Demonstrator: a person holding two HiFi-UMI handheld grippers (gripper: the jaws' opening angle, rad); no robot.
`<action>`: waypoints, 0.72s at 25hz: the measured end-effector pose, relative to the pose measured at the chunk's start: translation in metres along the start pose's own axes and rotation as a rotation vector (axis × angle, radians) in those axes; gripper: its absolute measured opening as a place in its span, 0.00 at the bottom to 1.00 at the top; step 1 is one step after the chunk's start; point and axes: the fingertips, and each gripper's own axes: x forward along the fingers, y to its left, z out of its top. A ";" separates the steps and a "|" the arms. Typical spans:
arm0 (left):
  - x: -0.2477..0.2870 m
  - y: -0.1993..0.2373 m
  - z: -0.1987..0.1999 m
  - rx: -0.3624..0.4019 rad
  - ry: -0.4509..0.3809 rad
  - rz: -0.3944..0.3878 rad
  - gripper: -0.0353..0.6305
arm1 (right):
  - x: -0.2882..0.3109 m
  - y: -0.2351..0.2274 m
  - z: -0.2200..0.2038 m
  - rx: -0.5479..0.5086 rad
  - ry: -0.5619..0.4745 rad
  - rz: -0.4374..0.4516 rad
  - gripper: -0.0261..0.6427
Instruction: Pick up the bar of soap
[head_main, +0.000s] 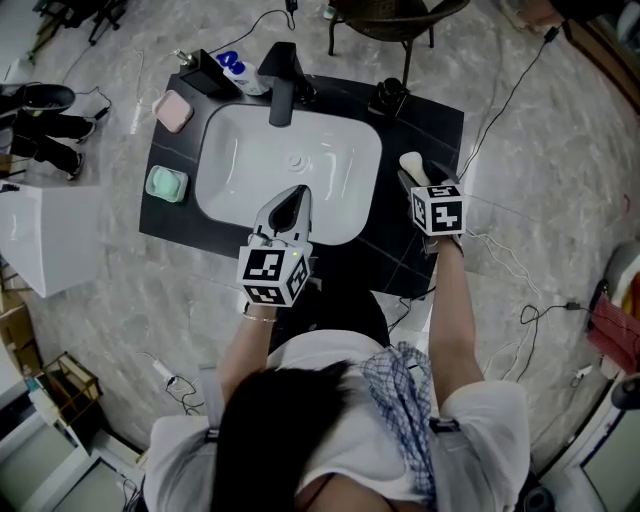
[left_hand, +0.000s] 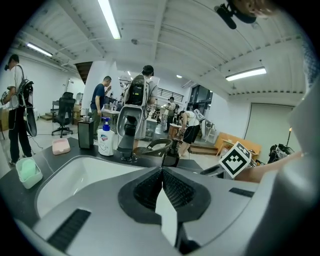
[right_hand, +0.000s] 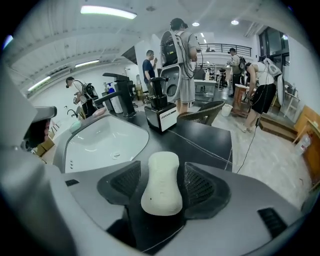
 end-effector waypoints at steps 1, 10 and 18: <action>-0.002 0.001 0.000 -0.004 -0.002 0.004 0.07 | -0.003 0.000 0.002 0.000 -0.010 0.000 0.44; -0.020 0.021 0.002 -0.034 -0.030 0.071 0.07 | -0.052 0.038 0.049 -0.053 -0.198 0.036 0.44; -0.047 0.049 0.005 -0.064 -0.072 0.138 0.07 | -0.057 0.133 0.082 -0.110 -0.278 0.197 0.44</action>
